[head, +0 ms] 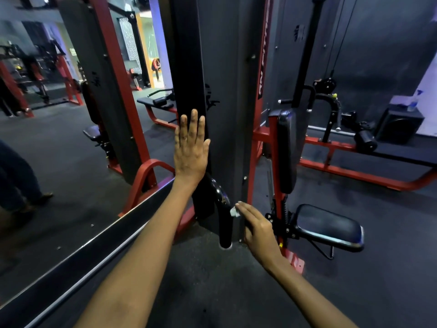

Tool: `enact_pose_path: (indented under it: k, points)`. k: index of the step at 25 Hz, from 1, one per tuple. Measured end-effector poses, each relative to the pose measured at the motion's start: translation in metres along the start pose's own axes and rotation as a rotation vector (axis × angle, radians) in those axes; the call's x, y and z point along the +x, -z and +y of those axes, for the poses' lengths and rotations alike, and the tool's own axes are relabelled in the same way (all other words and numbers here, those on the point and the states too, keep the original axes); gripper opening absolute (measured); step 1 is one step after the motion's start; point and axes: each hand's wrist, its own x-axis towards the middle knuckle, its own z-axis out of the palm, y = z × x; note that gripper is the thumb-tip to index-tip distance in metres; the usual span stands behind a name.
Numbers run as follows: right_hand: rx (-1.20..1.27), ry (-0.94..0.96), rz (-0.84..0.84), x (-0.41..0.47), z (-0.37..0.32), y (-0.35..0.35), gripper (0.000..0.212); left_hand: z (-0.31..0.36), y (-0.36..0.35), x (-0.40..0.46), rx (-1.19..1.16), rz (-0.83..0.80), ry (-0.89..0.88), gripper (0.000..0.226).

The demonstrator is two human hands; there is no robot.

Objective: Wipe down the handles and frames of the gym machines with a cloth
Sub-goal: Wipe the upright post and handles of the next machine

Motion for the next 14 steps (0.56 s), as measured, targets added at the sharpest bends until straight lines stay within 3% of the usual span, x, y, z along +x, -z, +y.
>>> enact_pose_path:
  k: [3, 6, 10, 14]
  points:
    - [0.109, -0.17, 0.108, 0.034, -0.01, 0.017, 0.046, 0.007, 0.02, -0.007, -0.074, -0.104, 0.045, 0.067]
    - [0.143, -0.254, 0.06, 0.06, -0.018, 0.037, 0.036, 0.025, 0.049, -0.024, -0.14, -0.194, 0.16, 0.058]
    - [0.047, -0.333, -0.156, 0.071, -0.018, 0.068, 0.018, 0.066, 0.094, -0.042, -0.106, -0.273, 0.376, 0.038]
    - [-0.198, -0.348, -0.395, 0.065, -0.021, 0.114, 0.016, 0.135, 0.133, -0.055, 0.047, -0.538, 0.563, 0.037]
